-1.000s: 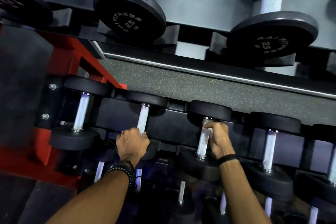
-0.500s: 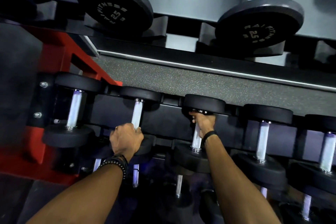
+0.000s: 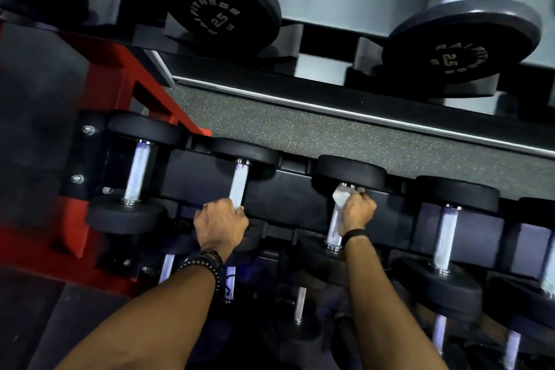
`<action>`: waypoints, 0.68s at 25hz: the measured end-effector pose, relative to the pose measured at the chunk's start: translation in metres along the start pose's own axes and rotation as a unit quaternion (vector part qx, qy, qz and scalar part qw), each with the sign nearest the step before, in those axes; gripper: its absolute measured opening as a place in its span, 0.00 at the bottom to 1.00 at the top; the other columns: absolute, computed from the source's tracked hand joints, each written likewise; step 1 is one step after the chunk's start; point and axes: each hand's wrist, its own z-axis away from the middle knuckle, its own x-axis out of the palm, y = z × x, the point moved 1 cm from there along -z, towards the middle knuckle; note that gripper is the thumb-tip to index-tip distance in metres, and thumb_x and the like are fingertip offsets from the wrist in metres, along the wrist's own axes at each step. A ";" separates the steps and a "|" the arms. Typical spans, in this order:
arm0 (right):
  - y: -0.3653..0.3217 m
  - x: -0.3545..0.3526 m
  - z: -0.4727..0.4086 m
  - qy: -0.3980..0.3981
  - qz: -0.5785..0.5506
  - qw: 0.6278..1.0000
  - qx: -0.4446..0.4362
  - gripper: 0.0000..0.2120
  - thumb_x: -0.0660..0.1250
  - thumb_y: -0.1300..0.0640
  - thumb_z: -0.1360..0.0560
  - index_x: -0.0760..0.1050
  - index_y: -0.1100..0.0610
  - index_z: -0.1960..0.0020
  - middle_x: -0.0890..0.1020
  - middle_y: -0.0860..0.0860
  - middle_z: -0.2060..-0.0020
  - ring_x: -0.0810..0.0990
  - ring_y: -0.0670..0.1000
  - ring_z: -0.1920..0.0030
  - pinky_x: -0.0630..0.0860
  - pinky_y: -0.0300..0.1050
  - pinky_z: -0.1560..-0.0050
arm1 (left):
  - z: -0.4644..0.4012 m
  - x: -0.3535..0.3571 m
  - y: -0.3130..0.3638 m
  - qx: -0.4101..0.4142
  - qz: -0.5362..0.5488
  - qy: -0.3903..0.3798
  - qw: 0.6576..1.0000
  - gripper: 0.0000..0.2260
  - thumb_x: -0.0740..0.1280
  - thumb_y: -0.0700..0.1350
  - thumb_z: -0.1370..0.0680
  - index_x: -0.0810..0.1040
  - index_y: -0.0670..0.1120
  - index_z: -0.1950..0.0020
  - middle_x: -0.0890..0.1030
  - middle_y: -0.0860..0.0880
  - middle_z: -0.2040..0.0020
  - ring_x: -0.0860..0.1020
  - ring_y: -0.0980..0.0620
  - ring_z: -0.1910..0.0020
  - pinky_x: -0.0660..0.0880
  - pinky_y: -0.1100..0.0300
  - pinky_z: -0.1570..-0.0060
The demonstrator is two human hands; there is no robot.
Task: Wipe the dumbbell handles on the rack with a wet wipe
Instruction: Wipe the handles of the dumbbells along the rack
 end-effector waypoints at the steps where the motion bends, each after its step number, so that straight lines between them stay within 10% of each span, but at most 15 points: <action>1: -0.004 -0.002 -0.006 -0.010 -0.019 0.999 0.041 0.13 0.65 0.67 0.27 0.73 0.55 0.68 0.78 0.56 0.64 0.75 0.54 0.63 0.72 0.41 0.64 | 0.000 0.000 -0.001 0.001 0.000 0.000 1.000 0.13 0.65 0.54 0.24 0.82 0.45 0.55 0.84 0.44 0.56 0.80 0.43 0.52 0.73 0.52 0.49; 6: -0.009 0.008 0.019 0.009 0.055 0.998 -0.028 0.06 0.65 0.69 0.29 0.78 0.65 0.54 0.80 0.56 0.58 0.79 0.54 0.57 0.75 0.45 0.53 | -0.001 0.001 -0.002 0.010 -0.005 0.006 1.000 0.13 0.65 0.53 0.24 0.82 0.45 0.55 0.84 0.44 0.56 0.81 0.42 0.52 0.73 0.52 0.50; 13: -0.006 -0.002 -0.010 -0.295 0.065 0.952 0.041 0.09 0.67 0.64 0.25 0.75 0.58 0.63 0.76 0.55 0.68 0.75 0.46 0.76 0.73 0.39 0.72 | -0.003 0.005 -0.005 0.015 0.017 0.013 1.000 0.12 0.66 0.52 0.25 0.82 0.44 0.57 0.84 0.44 0.56 0.81 0.41 0.53 0.73 0.53 0.51; 17: 0.046 -0.025 0.004 -0.238 0.301 0.915 -0.127 0.19 0.66 0.46 0.23 0.76 0.64 0.53 0.82 0.60 0.58 0.81 0.60 0.57 0.74 0.49 0.59 | -0.002 0.005 -0.006 0.020 0.017 0.019 0.999 0.12 0.66 0.52 0.25 0.82 0.44 0.56 0.84 0.43 0.57 0.81 0.41 0.54 0.74 0.53 0.52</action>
